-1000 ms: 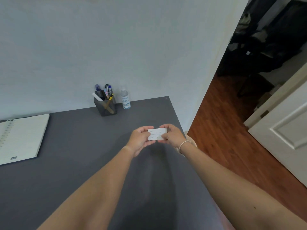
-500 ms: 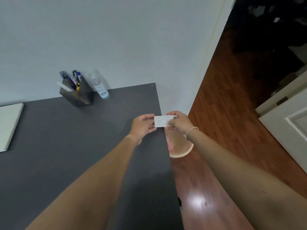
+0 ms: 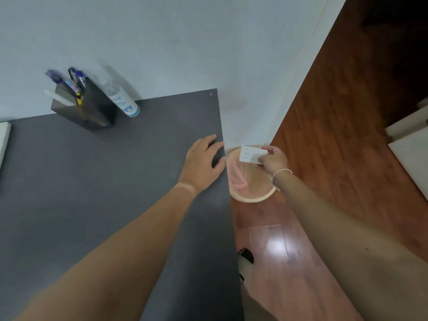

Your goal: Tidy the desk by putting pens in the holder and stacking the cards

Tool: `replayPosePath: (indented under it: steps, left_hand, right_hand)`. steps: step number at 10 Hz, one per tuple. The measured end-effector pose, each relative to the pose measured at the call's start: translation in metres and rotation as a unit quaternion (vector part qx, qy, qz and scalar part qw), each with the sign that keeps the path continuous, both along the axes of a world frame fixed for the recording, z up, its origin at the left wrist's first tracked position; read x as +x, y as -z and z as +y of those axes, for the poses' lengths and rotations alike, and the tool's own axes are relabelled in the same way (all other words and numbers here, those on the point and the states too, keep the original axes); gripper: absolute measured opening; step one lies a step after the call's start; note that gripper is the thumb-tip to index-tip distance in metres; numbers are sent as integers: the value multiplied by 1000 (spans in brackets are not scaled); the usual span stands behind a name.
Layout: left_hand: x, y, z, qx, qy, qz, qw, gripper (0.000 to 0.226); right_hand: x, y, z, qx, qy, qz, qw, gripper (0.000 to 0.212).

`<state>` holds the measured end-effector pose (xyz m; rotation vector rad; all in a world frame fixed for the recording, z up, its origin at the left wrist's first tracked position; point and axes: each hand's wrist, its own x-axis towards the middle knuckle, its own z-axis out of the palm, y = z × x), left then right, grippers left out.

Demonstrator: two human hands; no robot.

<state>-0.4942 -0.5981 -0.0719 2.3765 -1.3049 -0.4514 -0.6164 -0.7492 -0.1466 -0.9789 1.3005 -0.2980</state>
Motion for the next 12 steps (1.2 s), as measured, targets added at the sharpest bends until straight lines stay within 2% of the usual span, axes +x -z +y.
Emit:
replayPosePath:
  steps: [1,4,6,9,10,12]
  left_hand:
    - [-2,8,4,-9,11,-46,999,43]
    - [-2,13,4,-21,11,-46,999,48]
    - [-2,14,2,-40,22,-85,995,46]
    - [-2,16,2,-71,25,-106,992,44]
    - [-3,15,2,-64,24,-100,993,44]
    - [-3,12,3,-35,11,-63,997,47]
  right_hand:
    - [2,27,-2,0,3,41,999,39]
    - [17,97,-2,12,-19,130,991,34]
    - [24,123,2,48,6,125,991,27]
    - [18,127,-5,56,27,128,990,36]
    - [15,118,-2,62,20,141,988,29]
    - [12,107,4,48,7,128,991,35]
